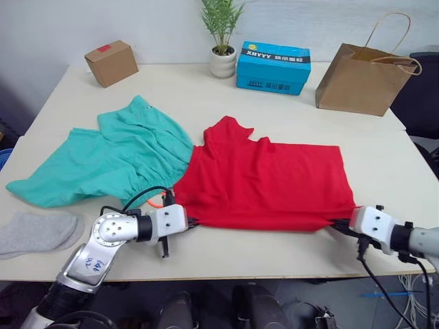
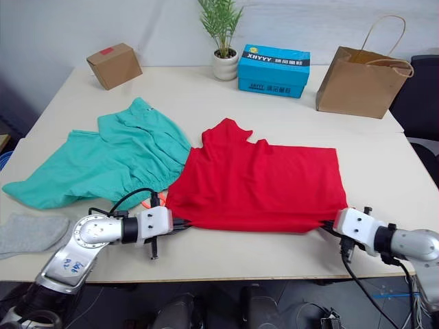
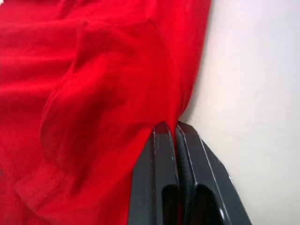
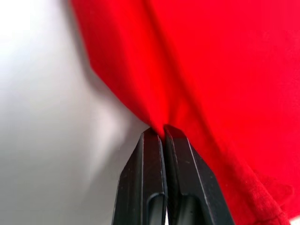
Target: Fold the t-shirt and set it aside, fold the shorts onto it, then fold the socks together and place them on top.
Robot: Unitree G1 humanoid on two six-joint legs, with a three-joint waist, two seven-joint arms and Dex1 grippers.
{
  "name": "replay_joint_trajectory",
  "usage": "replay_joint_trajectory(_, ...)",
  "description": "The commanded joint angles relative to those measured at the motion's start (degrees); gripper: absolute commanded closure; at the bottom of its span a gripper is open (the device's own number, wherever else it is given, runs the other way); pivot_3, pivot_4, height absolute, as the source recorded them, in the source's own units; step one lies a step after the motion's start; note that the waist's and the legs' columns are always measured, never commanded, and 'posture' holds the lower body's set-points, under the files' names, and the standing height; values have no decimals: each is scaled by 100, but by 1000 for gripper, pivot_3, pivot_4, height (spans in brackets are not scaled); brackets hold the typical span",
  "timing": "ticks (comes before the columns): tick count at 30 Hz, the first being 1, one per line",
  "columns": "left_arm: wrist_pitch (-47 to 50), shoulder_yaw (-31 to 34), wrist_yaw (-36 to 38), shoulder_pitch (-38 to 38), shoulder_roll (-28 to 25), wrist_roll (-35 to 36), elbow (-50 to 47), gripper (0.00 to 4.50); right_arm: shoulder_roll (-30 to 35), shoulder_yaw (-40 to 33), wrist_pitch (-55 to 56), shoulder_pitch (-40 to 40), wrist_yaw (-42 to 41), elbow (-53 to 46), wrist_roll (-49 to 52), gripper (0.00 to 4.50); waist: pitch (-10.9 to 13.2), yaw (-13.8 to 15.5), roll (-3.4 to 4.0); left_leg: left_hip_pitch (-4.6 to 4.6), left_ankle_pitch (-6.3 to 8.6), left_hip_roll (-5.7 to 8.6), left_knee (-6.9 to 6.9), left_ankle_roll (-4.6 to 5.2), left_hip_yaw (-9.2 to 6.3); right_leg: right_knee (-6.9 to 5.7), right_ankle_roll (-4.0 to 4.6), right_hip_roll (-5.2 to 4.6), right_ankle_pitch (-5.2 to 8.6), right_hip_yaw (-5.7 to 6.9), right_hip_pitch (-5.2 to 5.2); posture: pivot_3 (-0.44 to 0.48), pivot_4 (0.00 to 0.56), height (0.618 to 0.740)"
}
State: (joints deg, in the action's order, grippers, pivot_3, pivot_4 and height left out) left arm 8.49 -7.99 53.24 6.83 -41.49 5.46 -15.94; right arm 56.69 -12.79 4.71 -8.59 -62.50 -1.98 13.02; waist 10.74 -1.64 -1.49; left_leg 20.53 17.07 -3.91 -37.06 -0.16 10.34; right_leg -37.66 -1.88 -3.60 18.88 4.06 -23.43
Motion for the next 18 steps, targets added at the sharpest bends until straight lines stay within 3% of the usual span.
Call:
replay_joint_trajectory(1, 131, 409, 522, -180, -425, 554, -475, 4500, 573, -727, -916, -501, -827, -604, 808, 4479, 1, 8, 1, 2, 1, 0, 1, -1, 0, 0, 2, 0, 2, 0, -3, 0, 150, 740)
replay_joint_trajectory(6, 544, 390, 791, -582, -839, 831, -1098, 4500, 781, -1073, -1598, -1064, -1093, -1015, 1002, 4479, 1, 9, -3, 3, 7, -2, 0, 5, -5, 11, 3, 1, 3, 4, 3, 0, 150, 740)
replay_joint_trajectory(11, 635, 123, 451, -833, -763, 509, -1250, 4500, 464, -919, -1291, -1352, -750, -1058, 529, 4479, 2, 15, -4, 7, 13, -1, 0, 10, -5, 18, 3, 1, 3, 3, 1, 0, 150, 740)
replay_joint_trajectory(14, 745, 165, 404, -949, -730, 641, -1313, 4500, 212, -1015, -1509, -1385, -688, -1073, 792, 4479, 2, 16, -5, 10, 13, -1, 0, 9, -5, 19, 3, 2, 3, 3, -1, 0, 150, 740)
replay_joint_trajectory(15, 765, 201, 427, -980, -745, 693, -1323, 4500, 168, -1035, -1566, -1401, -707, -1072, 848, 4284, 2, 16, -5, 11, 14, -1, 0, 9, -6, 19, 3, 2, 3, 3, -1, 0, 150, 740)
replay_joint_trajectory(18, 1013, 444, 652, -1024, -883, 1088, -1342, 3786, 92, -1133, -1692, -1528, -837, -1071, 1019, 3571, 2, 14, -4, 11, 14, -2, 1, 10, -6, 19, 4, 2, 3, 3, -2, 0, 150, 740)
